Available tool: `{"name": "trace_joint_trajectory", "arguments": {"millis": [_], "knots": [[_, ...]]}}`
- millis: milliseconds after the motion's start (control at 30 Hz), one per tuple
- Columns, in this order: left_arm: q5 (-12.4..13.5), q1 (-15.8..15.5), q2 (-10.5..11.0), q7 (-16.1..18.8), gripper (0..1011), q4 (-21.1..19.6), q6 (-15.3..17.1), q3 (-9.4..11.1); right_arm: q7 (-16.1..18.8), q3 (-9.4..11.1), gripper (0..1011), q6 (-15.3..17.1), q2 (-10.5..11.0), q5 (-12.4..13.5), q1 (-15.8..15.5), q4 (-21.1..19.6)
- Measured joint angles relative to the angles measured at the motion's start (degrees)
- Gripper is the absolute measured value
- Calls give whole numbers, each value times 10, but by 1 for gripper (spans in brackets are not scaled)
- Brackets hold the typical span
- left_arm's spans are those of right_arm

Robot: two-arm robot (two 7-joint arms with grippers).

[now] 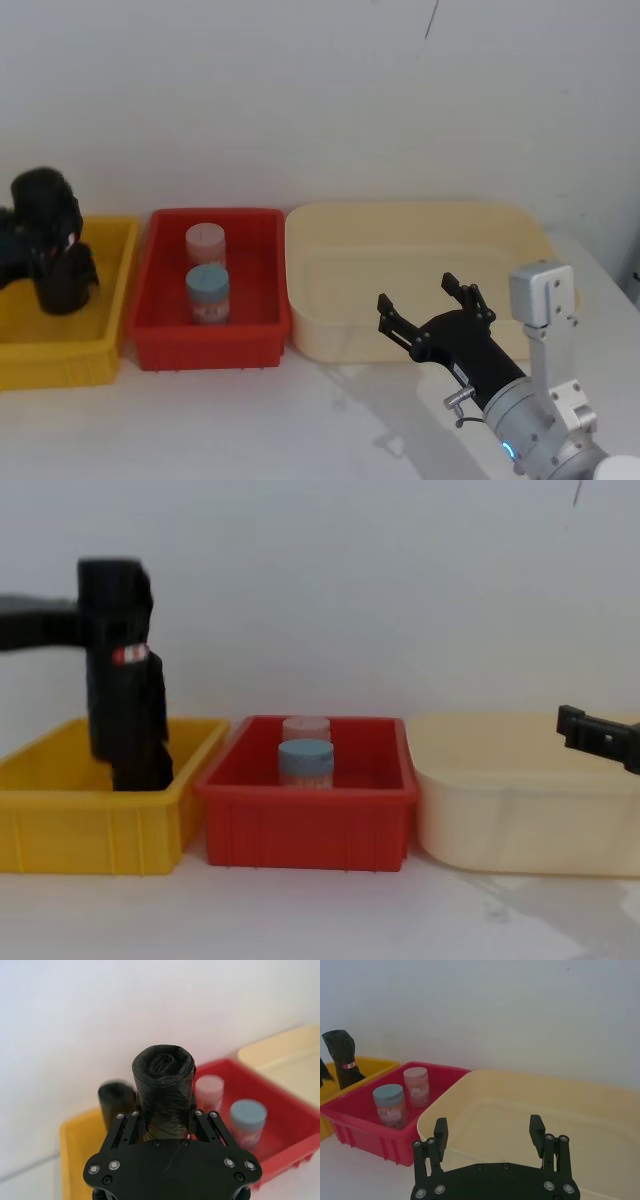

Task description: Pick up the garbage bag with the one hand and transfer it to the other hand.

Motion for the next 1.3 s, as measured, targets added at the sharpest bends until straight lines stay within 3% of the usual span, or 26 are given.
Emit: {"name": "trace_joint_trajectory", "arguments": {"millis": [367, 633, 1033, 1300], "knots": [[-23, -41, 15, -56, 386, -47, 13, 6, 0, 0, 1000, 0, 0, 0, 0, 0], [-45, -74, 4, -90, 386, -45, 20, 24, 14, 0, 1000, 3, 6, 2, 3, -2], [-67, -114, -31, -126, 386, -2, 20, 62, 81, -3, 1000, 37, 41, 17, 30, -17], [-78, -133, -49, -141, 386, 21, 22, 84, 135, -17, 1000, 71, 64, 32, 68, -25]]}}
